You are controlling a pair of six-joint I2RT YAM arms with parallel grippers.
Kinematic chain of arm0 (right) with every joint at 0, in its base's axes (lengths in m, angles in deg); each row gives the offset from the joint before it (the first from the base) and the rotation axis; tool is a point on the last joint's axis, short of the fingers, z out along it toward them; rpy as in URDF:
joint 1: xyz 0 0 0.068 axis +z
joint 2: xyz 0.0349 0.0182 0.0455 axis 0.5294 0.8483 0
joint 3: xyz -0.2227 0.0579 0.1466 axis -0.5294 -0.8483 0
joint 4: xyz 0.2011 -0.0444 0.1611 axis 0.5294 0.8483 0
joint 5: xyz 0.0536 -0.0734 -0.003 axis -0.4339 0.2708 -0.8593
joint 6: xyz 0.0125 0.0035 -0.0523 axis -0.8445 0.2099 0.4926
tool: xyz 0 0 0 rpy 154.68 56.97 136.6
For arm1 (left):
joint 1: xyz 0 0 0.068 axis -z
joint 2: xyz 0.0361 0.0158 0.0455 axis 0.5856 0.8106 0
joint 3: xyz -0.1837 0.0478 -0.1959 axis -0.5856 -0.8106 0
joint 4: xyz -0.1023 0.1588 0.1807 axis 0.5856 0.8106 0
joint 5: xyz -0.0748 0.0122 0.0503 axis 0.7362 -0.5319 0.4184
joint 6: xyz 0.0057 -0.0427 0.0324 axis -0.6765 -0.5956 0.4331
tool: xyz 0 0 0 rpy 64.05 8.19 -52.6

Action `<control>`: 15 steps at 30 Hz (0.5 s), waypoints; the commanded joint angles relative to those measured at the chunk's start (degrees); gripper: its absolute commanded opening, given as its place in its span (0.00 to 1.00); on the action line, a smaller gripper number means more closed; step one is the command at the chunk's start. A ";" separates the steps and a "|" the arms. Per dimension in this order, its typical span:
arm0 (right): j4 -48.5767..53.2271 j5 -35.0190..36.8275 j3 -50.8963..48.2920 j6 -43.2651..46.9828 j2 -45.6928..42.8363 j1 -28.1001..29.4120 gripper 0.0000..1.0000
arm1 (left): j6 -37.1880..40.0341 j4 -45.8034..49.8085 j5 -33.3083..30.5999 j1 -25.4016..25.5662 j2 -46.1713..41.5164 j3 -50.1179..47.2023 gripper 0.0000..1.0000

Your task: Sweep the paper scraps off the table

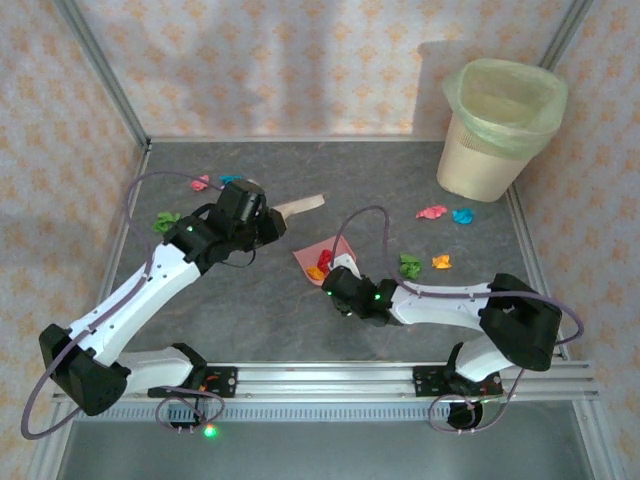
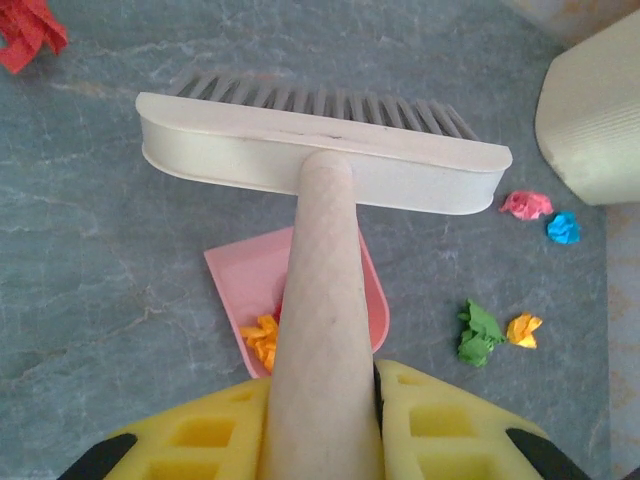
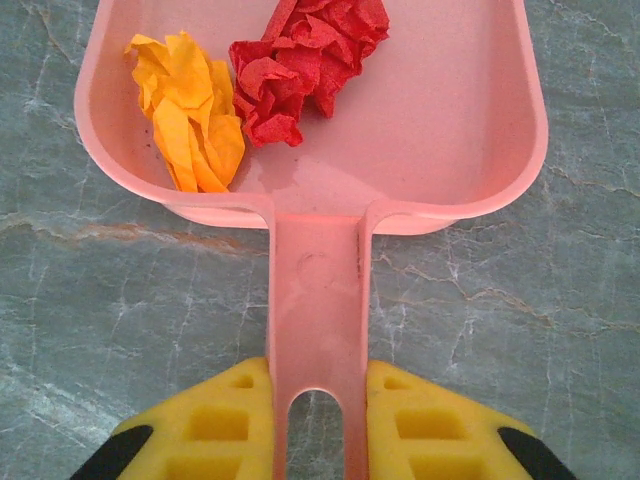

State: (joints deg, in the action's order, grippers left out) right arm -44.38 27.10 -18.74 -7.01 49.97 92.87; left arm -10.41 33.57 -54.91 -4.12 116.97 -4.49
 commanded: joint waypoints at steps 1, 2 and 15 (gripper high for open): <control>2.49 -0.15 -2.78 -0.80 -2.62 -0.53 0.00 | -1.07 -15.97 -11.93 0.04 -11.08 -15.76 0.00; 2.40 -0.21 -2.89 -0.81 -2.73 -0.63 0.00 | -1.22 -18.31 -12.56 0.33 -12.71 -18.52 0.00; 3.41 2.26 -3.82 -2.90 -5.78 -1.76 0.00 | 9.48 -32.41 -17.05 7.19 -20.45 -32.42 0.00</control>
State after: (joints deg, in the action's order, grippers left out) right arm -44.03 27.38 -21.23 -8.33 46.43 91.47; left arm -5.09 8.78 -68.42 2.57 97.70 -36.03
